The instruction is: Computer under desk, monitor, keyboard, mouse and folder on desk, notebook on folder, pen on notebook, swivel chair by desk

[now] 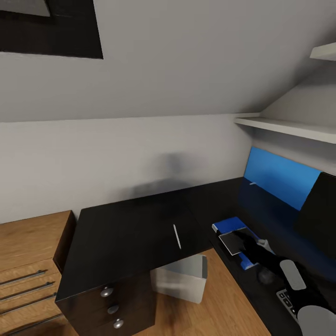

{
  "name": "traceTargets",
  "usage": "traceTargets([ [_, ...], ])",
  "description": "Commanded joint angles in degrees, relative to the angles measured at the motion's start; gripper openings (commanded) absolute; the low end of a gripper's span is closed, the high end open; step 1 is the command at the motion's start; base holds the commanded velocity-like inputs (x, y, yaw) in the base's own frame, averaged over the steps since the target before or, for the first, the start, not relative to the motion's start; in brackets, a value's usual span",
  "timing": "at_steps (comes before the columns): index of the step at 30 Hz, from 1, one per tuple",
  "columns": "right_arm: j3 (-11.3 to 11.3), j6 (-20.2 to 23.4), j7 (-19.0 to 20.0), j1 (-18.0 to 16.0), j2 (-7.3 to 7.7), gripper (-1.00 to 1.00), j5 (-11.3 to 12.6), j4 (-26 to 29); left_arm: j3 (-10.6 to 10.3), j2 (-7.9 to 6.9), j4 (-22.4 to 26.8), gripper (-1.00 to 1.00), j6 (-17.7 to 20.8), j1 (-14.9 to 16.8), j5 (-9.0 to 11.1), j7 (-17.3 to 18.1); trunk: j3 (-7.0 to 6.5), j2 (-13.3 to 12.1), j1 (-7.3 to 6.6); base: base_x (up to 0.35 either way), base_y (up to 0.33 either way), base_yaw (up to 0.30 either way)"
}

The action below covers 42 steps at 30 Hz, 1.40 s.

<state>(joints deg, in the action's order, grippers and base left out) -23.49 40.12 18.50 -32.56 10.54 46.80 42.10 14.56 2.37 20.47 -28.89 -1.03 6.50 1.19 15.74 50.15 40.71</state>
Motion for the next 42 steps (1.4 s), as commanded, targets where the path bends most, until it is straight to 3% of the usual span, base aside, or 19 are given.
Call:
traceTargets([
  [1, 1.13, 0.31, 0.14, -0.05, -0.01, 1.0, -0.51, 0.68, -0.09, 0.03, 0.1, 1.0, -0.03, -0.02, 0.53, 0.13, 0.06, 0.05, 0.01, 0.0, 0.0, 0.0],
  [3, 4.91, 0.19, 0.09, -0.05, 0.0, 1.0, -2.22, 2.73, -0.11, 0.06, 0.1, 1.0, -0.03, -0.02, 0.53, 0.13, 0.06, 0.05, 0.01, 0.0, 0.0, 0.0],
  [10, 13.07, -0.44, -0.01, -0.05, -0.4, 1.0, -8.65, 7.42, -0.14, 0.08, 0.1, 1.0, -0.03, -0.02, 0.53, 0.13, 0.06, 0.05, 0.01, 0.0, 0.0, 0.0],
  [20, 23.06, -4.8, -0.04, -0.05, -4.11, 1.0, -20.68, 10.3, -0.26, 0.09, 0.1, 1.0, -0.01, -0.02, 0.53, 0.04, 0.06, 0.05, 0.01, 0.0, 0.0, 0.0],
  [24, 24.99, -6.61, -0.15, -0.05, -5.76, 1.0, -24.82, 10.32, -0.39, 0.1, 0.1, 1.0, 0.38, -0.02, 0.5, 0.02, 0.06, 0.05, 0.01, 0.0, 0.0, 0.0],
  [28, 25.83, -8.3, -0.94, -0.05, -7.6, 1.0, -27.3, 10.06, -0.47, 0.2, 0.1, 1.0, 0.75, -0.02, 0.46, -0.1, 0.06, 0.05, 0.01, 0.0, 0.0, 0.0],
  [37, 26.71, -11.11, -6.43, -0.05, -8.91, 1.0, -28.53, 8.8, -0.57, 0.2, 1.56, 1.0, 0.91, -0.02, 0.44, -0.27, 0.06, 0.05, 0.01, 0.0, 0.0, 0.0],
  [42, 29.24, -12.06, -10.67, -0.05, -10.23, 1.0, -30.71, 8.62, -0.58, 0.18, 2.98, 1.0, 1.03, -0.02, 0.46, -0.29, 0.06, 0.05, 0.01, 0.0, 0.0, 0.0],
])
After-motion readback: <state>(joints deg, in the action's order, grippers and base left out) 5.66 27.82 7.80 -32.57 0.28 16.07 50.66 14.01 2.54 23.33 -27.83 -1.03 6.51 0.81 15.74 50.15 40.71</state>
